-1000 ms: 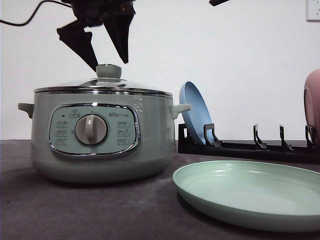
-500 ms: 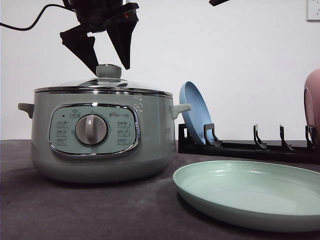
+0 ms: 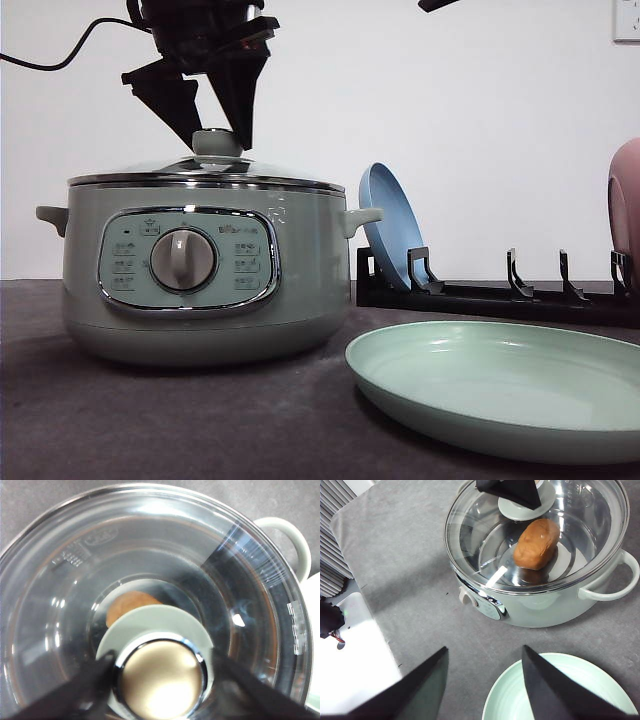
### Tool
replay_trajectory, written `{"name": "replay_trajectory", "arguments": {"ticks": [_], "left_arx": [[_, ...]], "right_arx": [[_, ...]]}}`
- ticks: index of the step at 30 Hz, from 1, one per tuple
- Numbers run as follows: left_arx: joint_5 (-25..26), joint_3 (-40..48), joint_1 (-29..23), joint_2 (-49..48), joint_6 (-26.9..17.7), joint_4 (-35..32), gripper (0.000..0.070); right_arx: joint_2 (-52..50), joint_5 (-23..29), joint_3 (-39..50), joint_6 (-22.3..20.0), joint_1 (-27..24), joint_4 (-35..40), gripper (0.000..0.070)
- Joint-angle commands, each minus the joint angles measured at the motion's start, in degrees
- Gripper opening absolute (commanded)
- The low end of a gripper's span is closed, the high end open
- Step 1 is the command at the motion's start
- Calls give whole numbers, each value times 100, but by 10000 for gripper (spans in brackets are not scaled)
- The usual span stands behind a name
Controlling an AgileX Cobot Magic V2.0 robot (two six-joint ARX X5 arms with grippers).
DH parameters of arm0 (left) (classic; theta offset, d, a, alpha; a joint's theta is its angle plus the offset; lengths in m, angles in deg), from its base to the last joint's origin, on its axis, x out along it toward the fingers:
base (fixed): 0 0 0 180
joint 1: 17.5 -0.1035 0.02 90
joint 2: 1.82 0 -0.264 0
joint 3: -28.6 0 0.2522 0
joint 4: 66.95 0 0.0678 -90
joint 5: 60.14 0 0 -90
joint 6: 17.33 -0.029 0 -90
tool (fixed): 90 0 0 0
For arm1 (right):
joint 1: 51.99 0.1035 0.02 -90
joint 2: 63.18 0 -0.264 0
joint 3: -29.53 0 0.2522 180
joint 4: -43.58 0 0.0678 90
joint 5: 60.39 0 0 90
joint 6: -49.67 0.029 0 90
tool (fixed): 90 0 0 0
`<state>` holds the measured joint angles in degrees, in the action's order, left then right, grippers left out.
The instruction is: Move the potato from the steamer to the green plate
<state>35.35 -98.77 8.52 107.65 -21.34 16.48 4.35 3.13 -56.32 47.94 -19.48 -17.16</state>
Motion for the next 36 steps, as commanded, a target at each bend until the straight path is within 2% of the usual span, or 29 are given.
{"name": "replay_trajectory", "arguments": {"ticks": [1,5,10,17,32,36], "left_arx": [[1,-176,36,144,-78,21,244],[1,-176,36,144,-68,124,183],[1,-176,36,144,-42,167,2],[1,-237,20,134,-44,142,1],[-6,-925,-219,-413,-22,143,1],[-275,-950,-398,-675,-24,152,1]], "right_arx": [[57,48,-98,-90,24,28,289],[57,205,-98,-90,24,28,289],[57,240,-98,-85,24,70,289],[57,251,-98,-83,24,72,289],[57,251,-98,-81,24,74,289],[57,251,-98,-58,24,74,289]]}}
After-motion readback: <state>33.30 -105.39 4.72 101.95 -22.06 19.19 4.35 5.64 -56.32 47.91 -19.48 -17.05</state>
